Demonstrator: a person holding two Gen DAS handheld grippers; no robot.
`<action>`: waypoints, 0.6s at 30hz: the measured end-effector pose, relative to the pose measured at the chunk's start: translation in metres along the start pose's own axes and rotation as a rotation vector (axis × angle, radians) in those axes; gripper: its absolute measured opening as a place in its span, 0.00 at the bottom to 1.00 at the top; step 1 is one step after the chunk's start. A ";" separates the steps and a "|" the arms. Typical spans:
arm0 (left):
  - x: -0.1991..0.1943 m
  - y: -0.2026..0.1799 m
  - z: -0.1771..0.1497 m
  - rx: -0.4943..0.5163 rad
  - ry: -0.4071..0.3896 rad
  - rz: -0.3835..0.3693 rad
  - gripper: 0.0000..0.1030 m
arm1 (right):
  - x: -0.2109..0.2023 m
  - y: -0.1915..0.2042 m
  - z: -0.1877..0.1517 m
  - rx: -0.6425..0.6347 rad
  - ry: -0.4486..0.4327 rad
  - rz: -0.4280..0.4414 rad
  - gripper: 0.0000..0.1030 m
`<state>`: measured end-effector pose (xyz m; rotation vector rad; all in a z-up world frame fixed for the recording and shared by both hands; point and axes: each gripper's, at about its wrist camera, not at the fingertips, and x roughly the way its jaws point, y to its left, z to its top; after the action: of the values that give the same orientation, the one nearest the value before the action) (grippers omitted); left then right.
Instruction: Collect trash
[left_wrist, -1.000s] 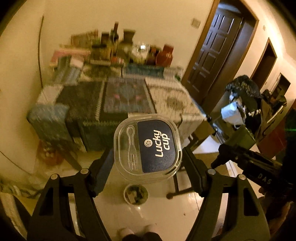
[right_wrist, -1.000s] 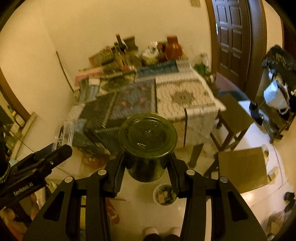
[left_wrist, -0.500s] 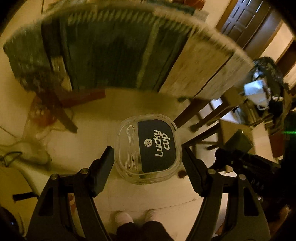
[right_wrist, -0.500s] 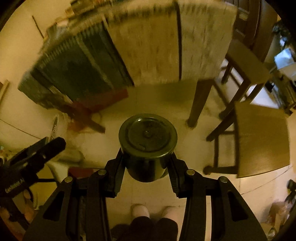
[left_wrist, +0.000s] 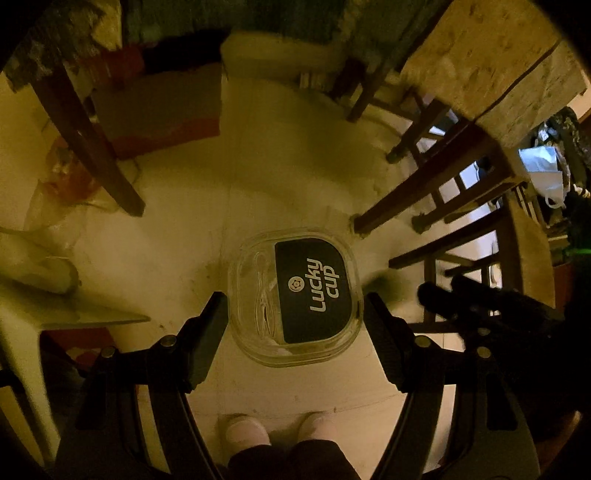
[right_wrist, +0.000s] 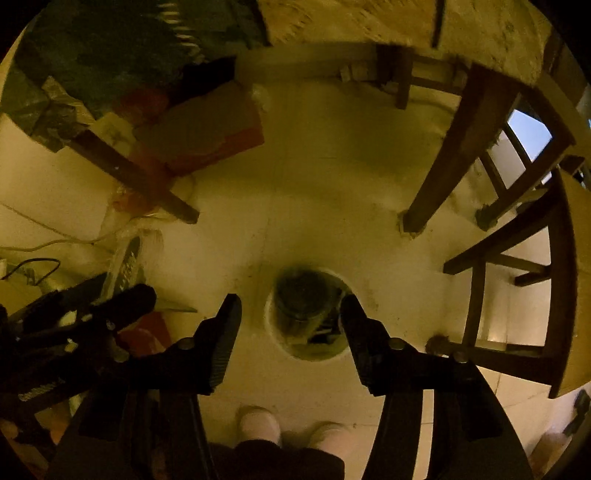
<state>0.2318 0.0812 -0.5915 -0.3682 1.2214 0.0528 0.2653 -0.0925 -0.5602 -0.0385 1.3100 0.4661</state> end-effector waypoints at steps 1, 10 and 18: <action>0.007 -0.001 -0.001 0.000 0.009 -0.007 0.71 | 0.003 -0.004 -0.001 0.004 0.004 -0.011 0.51; 0.062 -0.027 -0.005 0.018 0.109 -0.064 0.73 | 0.008 -0.032 -0.007 0.053 0.015 -0.060 0.51; 0.085 -0.047 -0.004 0.074 0.146 0.014 0.73 | -0.009 -0.041 -0.006 0.064 0.011 -0.078 0.51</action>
<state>0.2688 0.0225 -0.6591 -0.3028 1.3659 -0.0080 0.2728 -0.1343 -0.5631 -0.0384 1.3284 0.3580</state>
